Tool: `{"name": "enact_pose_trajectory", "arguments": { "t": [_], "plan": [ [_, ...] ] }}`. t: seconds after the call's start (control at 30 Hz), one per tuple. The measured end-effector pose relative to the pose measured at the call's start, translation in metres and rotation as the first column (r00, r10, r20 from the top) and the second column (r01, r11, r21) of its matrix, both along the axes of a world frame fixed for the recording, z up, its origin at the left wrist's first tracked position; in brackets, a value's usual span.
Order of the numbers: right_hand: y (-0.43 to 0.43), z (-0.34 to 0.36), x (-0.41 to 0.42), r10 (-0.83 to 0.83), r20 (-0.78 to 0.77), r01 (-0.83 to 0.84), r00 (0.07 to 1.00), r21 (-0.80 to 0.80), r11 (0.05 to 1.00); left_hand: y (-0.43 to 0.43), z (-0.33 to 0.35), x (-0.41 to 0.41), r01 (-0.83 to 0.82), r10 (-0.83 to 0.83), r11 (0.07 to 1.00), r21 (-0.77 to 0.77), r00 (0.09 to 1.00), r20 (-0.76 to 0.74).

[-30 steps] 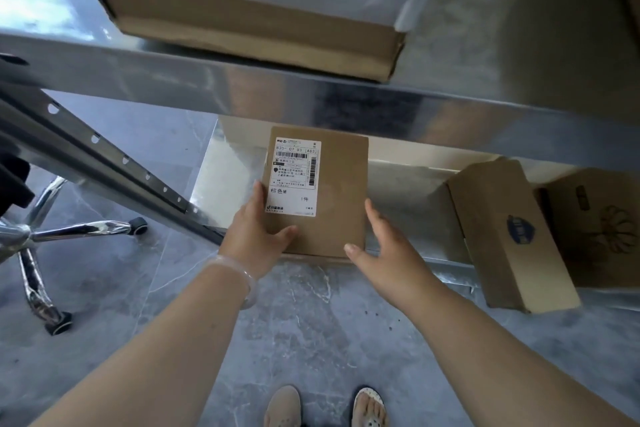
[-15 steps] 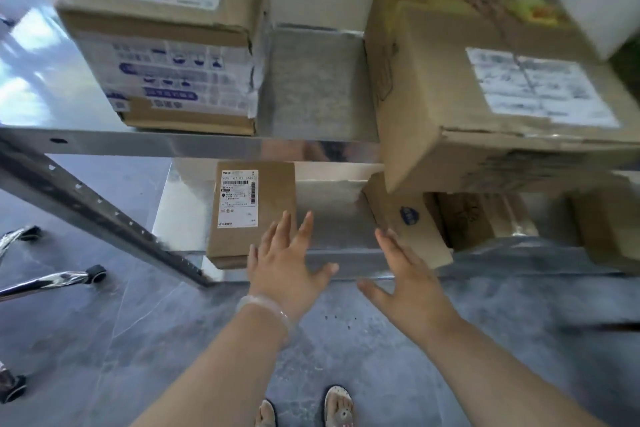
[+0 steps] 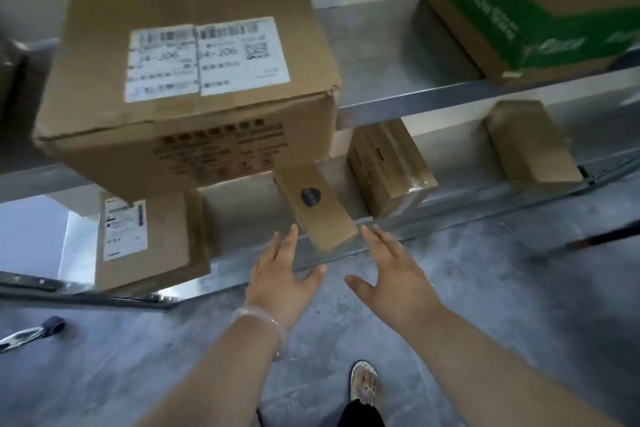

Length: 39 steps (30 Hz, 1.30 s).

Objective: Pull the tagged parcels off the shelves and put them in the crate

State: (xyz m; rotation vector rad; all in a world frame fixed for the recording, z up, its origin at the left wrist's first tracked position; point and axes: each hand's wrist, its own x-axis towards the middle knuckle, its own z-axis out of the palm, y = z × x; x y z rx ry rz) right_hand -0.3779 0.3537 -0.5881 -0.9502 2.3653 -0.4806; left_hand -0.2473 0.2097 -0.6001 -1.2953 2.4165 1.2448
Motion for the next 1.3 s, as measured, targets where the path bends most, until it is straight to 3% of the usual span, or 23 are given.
{"name": "enact_pose_trajectory", "arguments": {
  "t": [0.3, 0.63, 0.8, 0.9, 1.0, 1.13, 1.3],
  "plan": [
    [-0.009, -0.046, -0.055, 0.028, 0.142, -0.03, 0.989, 0.011, 0.999, -0.008, -0.055, -0.064, -0.129, 0.129, 0.989, 0.077, 0.992, 0.005],
    [-0.056, -0.095, -0.089, 0.023, 0.337, -0.029, 0.941, 0.015, 0.999, -0.011, -0.093, -0.095, -0.276, 0.277, 0.96, 0.048, 0.961, -0.024],
    [-0.069, -0.109, -0.091, -0.13, 0.548, 0.165, 0.826, -0.014, 0.986, -0.018, -0.099, -0.117, -0.428, 0.438, 0.894, 0.133, 0.897, -0.056],
    [-0.067, -0.107, -0.081, -0.136, 0.622, 0.257, 0.771, -0.109, 0.96, -0.017, -0.099, -0.12, -0.487, 0.5, 0.857, 0.166, 0.864, -0.048],
    [-0.06, -0.101, -0.067, -0.14, 0.631, 0.341, 0.763, -0.209, 0.917, -0.021, -0.094, -0.121, -0.539, 0.576, 0.796, 0.276, 0.814, -0.074],
    [-0.05, -0.093, -0.061, -0.123, 0.62, 0.379, 0.775, -0.3, 0.875, -0.024, -0.084, -0.117, -0.521, 0.584, 0.783, 0.339, 0.804, -0.113],
    [-0.045, -0.093, -0.081, -0.315, 0.63, 0.542, 0.71, -0.203, 0.815, -0.027, -0.081, -0.101, -0.432, 0.621, 0.674, 0.599, 0.77, -0.143]
  ]
}}
